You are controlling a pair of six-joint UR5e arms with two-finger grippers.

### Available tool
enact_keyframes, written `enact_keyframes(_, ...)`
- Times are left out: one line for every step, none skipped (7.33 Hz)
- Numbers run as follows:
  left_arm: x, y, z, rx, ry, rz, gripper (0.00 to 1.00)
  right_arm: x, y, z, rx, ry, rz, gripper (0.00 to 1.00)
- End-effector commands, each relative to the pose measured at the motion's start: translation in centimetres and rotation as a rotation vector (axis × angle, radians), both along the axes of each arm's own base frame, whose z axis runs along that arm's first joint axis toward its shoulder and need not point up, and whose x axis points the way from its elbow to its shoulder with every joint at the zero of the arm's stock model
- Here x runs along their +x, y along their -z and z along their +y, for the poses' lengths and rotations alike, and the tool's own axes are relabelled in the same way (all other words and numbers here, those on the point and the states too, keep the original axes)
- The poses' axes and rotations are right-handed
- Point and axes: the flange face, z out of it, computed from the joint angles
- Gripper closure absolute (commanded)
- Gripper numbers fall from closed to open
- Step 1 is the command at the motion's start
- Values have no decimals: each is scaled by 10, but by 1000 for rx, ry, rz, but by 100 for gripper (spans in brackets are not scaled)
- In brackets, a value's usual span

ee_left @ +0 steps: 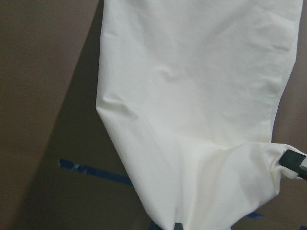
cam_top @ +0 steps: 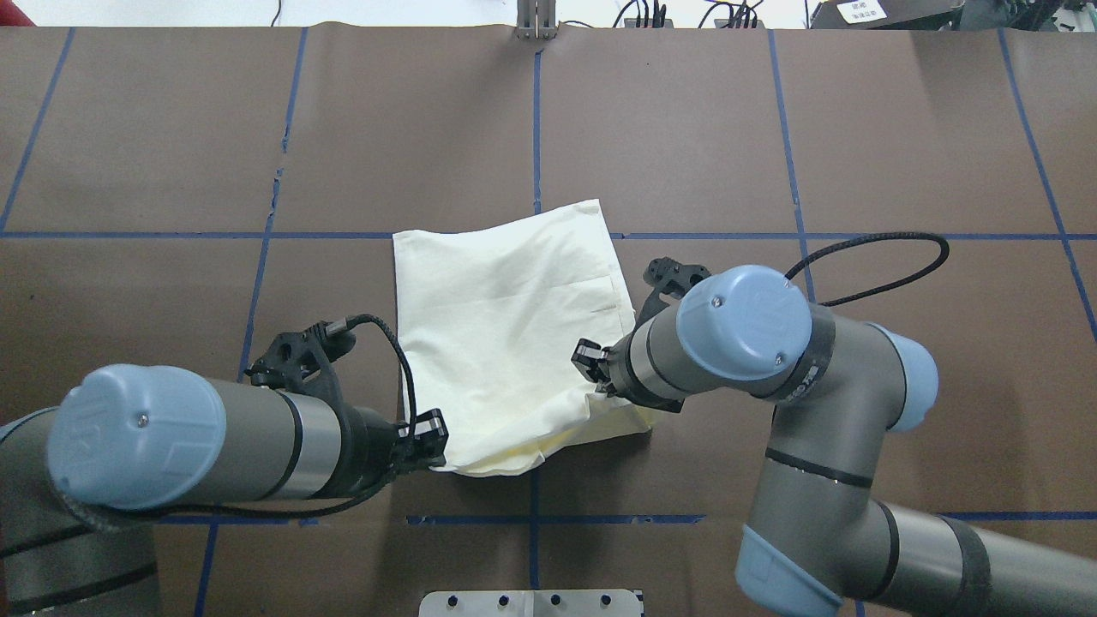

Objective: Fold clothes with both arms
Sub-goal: 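Lift the near edge with both grippers and fold it toward the far edge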

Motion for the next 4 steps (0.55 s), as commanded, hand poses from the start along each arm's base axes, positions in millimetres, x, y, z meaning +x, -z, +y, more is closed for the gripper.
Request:
enact_keyframes(2, -3, -104, -10, 130, -46, 100, -12, 12, -88, -21, -55, -27, 100)
enact_keyframes(13, -16, -144, -21, 177, -65, 100, -36, 17, -128, -40, -74, 7, 100)
enact_keyframes(15, -35, -175, -20, 216, -63, 100, -49, 22, -159, -42, -84, 38, 100)
enact_keyframes(22, -51, -210, -12, 241, -92, 100, -56, 18, -189, -64, -104, 74, 100)
